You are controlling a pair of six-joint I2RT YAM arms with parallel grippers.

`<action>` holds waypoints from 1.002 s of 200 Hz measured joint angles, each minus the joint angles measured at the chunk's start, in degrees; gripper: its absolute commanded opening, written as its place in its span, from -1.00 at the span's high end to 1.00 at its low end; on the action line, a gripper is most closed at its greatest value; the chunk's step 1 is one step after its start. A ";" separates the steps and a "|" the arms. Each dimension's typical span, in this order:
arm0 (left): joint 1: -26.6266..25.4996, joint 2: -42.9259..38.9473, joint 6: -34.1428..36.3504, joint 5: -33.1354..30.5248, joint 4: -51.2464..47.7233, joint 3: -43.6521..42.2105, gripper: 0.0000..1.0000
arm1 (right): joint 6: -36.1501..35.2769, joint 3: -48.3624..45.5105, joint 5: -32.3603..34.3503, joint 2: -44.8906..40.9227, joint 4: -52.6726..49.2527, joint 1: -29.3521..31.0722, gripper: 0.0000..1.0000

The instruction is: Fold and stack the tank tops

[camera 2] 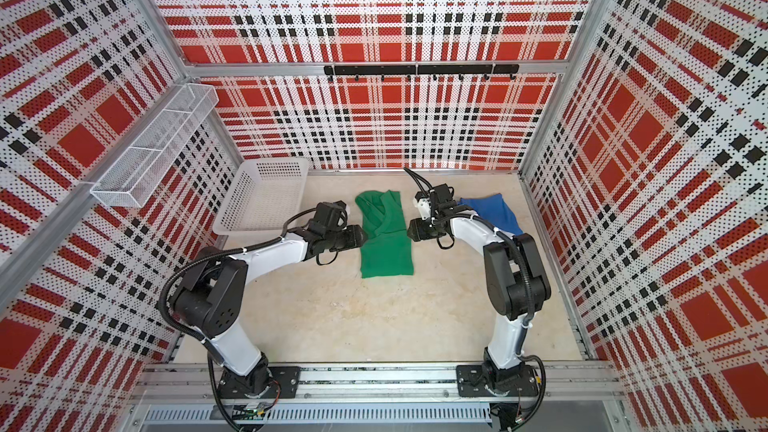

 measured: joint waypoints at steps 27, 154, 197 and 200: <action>-3.10 4.09 -0.55 -1.16 0.76 1.55 -0.09 | 2.75 -3.04 -1.95 0.96 4.02 0.04 -0.12; -12.61 -5.79 -3.43 -2.75 9.09 -18.14 -0.02 | 14.64 -29.33 -1.70 -12.55 14.95 7.39 0.31; -19.74 -16.90 -7.87 -3.28 1.09 -24.35 -0.06 | 21.16 -39.78 -1.07 -29.99 7.89 14.23 0.13; -19.74 -17.68 -7.93 -3.34 -0.13 -24.33 -0.06 | 21.53 -39.80 -1.09 -30.97 7.10 14.25 0.11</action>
